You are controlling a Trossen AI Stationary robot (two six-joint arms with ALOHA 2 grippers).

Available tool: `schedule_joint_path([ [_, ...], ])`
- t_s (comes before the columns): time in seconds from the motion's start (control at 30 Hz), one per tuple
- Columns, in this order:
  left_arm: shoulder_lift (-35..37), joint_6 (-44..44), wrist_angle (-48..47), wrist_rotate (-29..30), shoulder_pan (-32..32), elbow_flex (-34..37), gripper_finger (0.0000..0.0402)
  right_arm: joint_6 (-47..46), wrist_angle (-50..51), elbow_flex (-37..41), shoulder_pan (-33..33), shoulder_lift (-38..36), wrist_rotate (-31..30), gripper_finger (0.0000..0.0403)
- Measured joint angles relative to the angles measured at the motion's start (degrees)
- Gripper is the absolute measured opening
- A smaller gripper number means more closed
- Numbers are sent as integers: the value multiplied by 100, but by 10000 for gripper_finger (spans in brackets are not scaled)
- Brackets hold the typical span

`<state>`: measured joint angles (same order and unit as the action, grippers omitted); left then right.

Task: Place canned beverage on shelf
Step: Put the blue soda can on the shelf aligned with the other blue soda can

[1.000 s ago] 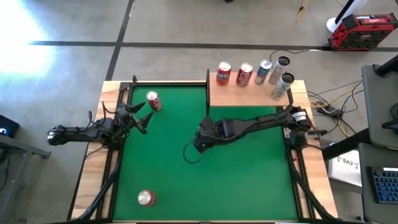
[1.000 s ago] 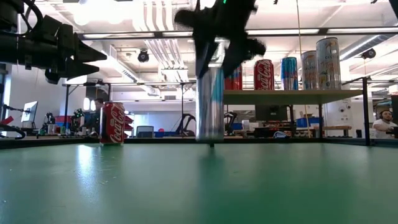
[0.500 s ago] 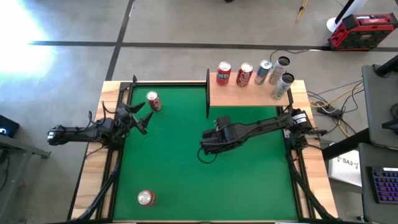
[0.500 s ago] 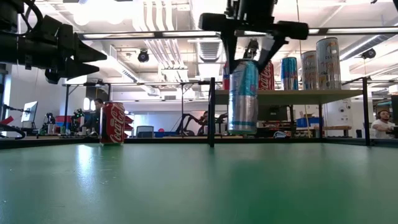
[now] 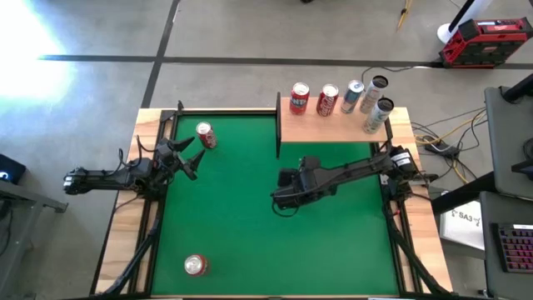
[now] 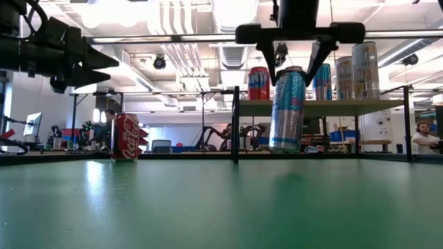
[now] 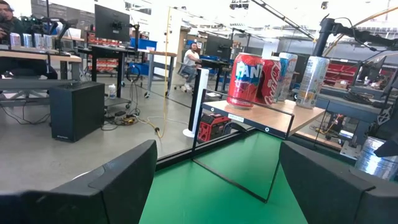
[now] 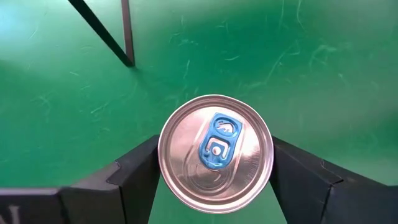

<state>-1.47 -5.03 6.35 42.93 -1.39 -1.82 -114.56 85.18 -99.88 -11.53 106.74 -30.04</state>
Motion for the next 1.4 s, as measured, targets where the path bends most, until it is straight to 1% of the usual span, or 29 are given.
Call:
schedule_joint_path([
  [0.1, 0, 1, 0, 1, -1, 0, 324, -40, 20, 12, -2, 8, 34, 253],
  [0.23, -1, 0, 0, 1, 0, 0, 324, -623, 343, 83, 4, 28, 191, 254],
  [0.43, 0, 0, 0, -1, 0, 0, 324, -1553, 481, 342, 9, 31, 588, 254],
  [0.53, 0, 0, 0, 0, -1, 0, 324, -1827, 477, 440, 17, 31, 750, 254],
  [0.83, -1, 1, 0, 0, -2, 1, 324, -1755, 501, 600, 44, 28, 775, 254],
  [1.13, 1, 1, 0, 1, 0, 0, 324, -1018, 462, 599, 44, 28, 788, 255],
  [1.23, 0, 1, 0, 1, -1, 0, 324, -827, 451, 599, 44, 28, 782, 266],
  [1.4, 0, 0, 0, -1, 0, 0, 324, -593, 408, 599, 42, 28, 797, 300],
])
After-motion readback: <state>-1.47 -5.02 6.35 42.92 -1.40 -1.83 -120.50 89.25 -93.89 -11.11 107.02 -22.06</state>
